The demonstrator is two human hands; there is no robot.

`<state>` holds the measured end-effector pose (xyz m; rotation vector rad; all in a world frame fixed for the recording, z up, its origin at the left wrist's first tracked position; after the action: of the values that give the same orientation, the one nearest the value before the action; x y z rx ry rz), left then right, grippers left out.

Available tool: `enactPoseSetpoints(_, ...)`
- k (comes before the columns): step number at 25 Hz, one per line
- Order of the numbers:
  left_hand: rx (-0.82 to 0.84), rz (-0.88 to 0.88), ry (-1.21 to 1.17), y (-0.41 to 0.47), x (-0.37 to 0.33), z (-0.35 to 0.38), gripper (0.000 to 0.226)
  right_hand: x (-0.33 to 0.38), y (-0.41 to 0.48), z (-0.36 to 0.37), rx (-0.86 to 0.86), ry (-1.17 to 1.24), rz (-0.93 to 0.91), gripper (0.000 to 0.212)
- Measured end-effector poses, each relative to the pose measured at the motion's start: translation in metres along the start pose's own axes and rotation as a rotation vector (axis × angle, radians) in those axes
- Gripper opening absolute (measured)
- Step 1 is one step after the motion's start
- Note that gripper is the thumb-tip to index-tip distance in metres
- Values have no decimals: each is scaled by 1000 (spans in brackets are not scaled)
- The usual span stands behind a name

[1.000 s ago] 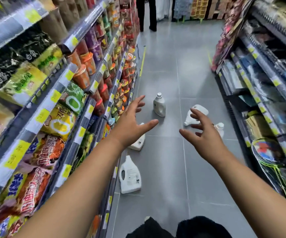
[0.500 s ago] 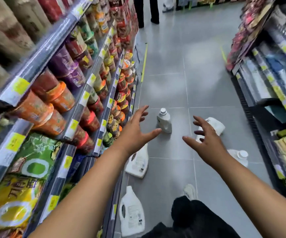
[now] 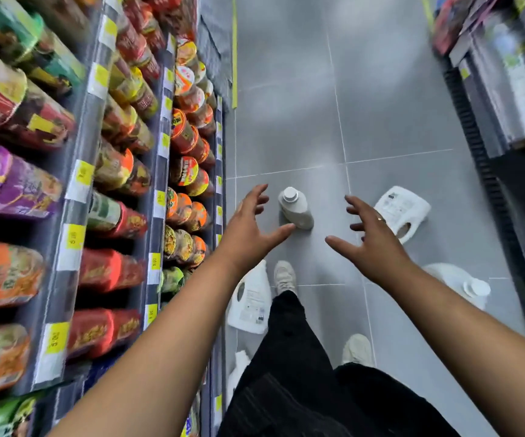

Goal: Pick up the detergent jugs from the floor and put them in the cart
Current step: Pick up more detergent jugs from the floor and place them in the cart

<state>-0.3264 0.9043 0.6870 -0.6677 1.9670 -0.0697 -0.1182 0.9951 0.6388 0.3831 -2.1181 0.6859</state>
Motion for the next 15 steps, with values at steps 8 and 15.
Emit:
enactPoseSetpoints(8, 104, -17, 18, 208, 83, 38, 83, -70, 160, 76, -27, -66, 162, 88)
enactPoseSetpoints(15, 139, -40, 151, 314, 224, 94, 94, -186, 265, 162, -1, -104, 243, 96)
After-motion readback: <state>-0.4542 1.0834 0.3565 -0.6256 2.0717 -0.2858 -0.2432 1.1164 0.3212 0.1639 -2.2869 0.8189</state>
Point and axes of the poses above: each hand's wrist, its own y-axis towards the middle knuckle, its own z-axis out of the palm, x = y × z, the point moved 1 cm from there along y, towards the middle knuckle, and after that the axes turned 5 degrees about -y, right-handed, at the moved point
